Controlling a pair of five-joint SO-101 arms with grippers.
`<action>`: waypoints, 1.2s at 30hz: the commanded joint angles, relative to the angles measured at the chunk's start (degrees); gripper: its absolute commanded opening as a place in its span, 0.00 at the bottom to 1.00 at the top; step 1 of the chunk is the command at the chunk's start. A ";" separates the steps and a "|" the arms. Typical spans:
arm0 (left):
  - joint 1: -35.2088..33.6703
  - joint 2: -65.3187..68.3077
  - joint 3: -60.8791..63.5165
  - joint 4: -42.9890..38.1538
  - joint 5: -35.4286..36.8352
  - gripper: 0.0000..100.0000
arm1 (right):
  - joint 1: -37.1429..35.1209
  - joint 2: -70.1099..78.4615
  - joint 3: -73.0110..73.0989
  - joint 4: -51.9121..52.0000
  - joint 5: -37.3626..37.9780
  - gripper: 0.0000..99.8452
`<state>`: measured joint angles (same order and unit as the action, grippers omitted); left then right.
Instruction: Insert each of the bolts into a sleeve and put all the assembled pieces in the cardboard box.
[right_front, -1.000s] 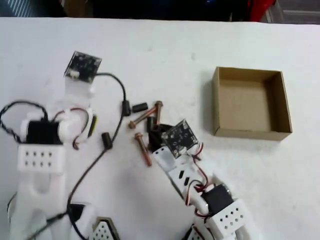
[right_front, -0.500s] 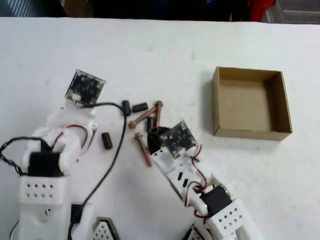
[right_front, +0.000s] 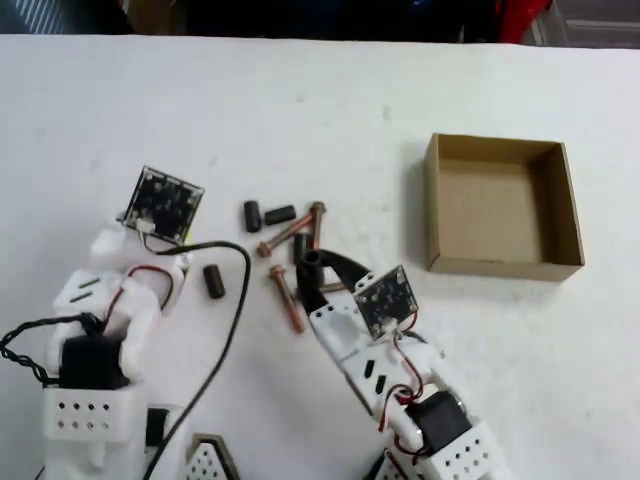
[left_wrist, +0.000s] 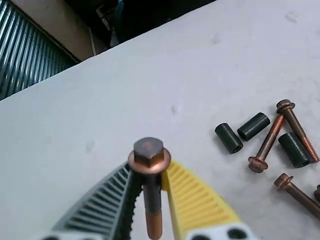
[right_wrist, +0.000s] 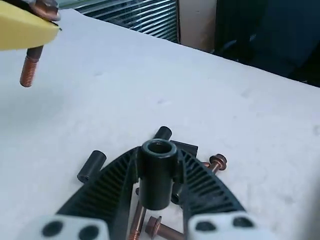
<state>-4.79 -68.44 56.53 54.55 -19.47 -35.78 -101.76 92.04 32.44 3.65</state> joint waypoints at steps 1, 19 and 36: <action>-0.04 -1.54 -1.23 -2.37 0.00 0.02 | 0.31 -1.19 -0.44 -0.04 1.05 0.02; 9.89 -1.27 -4.57 -15.74 13.71 0.02 | 0.48 -1.54 0.70 -0.13 1.05 0.02; 17.89 -1.63 -4.66 -23.56 12.22 0.02 | 0.13 -1.54 2.20 -0.31 1.05 0.02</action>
<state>11.21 -68.62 55.82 32.92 -6.20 -35.78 -102.20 94.86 32.62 3.82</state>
